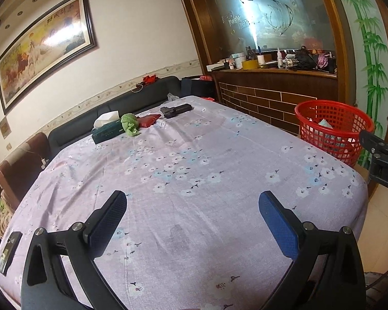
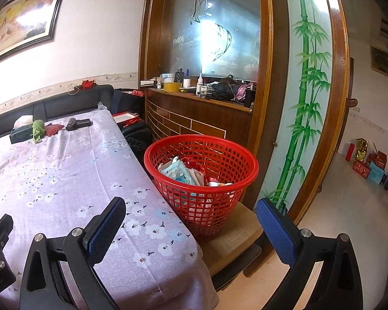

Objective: Collect trash

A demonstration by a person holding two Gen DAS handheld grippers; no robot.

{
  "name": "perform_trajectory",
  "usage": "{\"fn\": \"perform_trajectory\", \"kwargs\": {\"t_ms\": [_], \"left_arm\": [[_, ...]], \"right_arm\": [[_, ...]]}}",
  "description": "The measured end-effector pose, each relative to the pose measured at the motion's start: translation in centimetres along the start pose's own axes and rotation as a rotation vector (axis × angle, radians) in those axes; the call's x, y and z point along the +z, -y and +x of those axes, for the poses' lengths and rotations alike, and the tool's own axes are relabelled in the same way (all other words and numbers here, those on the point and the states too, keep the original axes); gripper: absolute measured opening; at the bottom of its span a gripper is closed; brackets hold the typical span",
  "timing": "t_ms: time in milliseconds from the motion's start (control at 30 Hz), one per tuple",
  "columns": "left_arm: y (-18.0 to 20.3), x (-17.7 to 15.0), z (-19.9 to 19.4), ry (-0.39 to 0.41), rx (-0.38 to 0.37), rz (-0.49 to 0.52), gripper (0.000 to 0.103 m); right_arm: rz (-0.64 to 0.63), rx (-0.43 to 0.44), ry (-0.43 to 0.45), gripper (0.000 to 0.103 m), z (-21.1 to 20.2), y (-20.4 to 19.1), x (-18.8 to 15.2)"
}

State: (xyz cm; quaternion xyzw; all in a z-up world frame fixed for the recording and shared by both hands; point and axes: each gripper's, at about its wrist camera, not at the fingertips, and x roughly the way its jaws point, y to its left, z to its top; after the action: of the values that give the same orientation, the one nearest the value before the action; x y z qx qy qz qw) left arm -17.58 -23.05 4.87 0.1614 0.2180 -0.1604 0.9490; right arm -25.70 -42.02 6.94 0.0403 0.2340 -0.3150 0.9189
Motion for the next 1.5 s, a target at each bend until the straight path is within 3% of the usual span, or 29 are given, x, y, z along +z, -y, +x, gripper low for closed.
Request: {"fn": "perform_trajectory", "kwargs": {"t_ms": [1500], "left_arm": [[-0.1,-0.3,0.3,-0.017,-0.023,-0.008,0.101]], "right_arm": [[-0.03,0.008,-0.017,0.102,0.3,-1.2,-0.4]]}}
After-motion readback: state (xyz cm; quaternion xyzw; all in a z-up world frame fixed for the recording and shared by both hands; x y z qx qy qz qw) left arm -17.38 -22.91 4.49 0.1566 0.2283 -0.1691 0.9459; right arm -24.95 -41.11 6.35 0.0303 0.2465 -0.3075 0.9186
